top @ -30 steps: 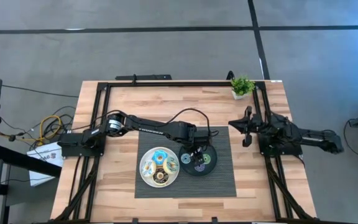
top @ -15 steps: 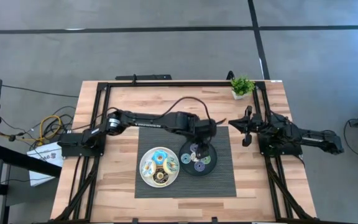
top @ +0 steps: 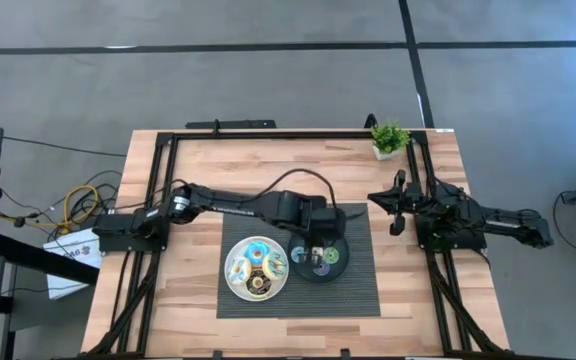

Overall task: Pick & Place donuts
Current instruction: Return to Home Position

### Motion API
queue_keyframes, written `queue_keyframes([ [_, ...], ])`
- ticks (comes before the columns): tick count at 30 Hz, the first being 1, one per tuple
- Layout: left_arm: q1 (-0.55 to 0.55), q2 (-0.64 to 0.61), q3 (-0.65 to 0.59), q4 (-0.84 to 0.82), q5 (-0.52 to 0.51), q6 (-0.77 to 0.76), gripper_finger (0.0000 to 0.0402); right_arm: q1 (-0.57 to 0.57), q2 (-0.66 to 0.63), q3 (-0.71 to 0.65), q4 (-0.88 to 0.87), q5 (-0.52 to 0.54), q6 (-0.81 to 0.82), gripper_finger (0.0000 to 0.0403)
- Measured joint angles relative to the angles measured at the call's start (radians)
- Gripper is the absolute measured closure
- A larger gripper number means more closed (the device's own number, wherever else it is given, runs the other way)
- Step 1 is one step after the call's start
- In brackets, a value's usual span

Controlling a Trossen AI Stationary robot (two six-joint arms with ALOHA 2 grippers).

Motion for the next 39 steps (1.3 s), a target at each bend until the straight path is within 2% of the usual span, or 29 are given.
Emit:
queue_keyframes([
  [6, -0.019, -0.006, -0.049, -0.126, -0.051, 0.008, 0.0401, 0.0, 0.0, 0.0, 0.0, 0.0, 0.0, 0.0403],
  [9, -0.033, -0.076, -0.185, -0.118, -0.084, -0.006, 0.0401, 0.0, 0.0, 0.0, 0.0, 0.0, 0.0, 0.0403],
  [11, -0.039, -0.174, -0.344, -0.055, -0.098, -0.018, 0.0401, 0.0, 0.0, 0.0, 0.0, 0.0, 0.0, 0.0403],
  [13, -0.043, -0.305, -0.55, 0.077, -0.09, -0.027, 0.0401, 0.0, 0.0, 0.0, 0.0, 0.0, 0.0, 0.0403],
  [19, -0.043, -0.822, -1.221, 0.541, -0.015, -0.111, 0.0401, 0.0, 0.0, 0.0, -0.001, 0.0, 0.0, 0.0403],
  [22, -0.054, -1.086, -1.484, 0.721, 0.002, -0.157, 0.0401, 0.0, 0.0, 0.0, -0.001, 0.0, 0.0, 0.0403],
  [25, -0.07, -1.337, -1.694, 0.843, 0.012, -0.125, 0.0401, 0.0, 0.0, 0.0, -0.001, 0.0, 0.0, 0.0403],
  [28, -0.082, -1.567, -1.856, 0.933, 0.042, 0.001, 0.0401, 0.0, 0.0, -0.001, -0.001, 0.0, 0.0, 0.0403],
  [30, -0.085, -1.703, -1.927, 0.957, 0.057, 0.027, 0.0401, 0.0, 0.0, -0.001, -0.001, 0.0, 0.0, 0.0403],
  [33, -0.086, -1.88, -1.993, 0.988, 0.048, -0.006, 0.0401, 0.0, 0.0, -0.001, -0.001, 0.0, 0.0, 0.0403],
  [39, -0.085, -2.189, -2.093, 1.016, 0.052, 0.088, 0.0401, 0.0, 0.0, -0.001, -0.001, 0.0, 0.0, 0.0403],
])
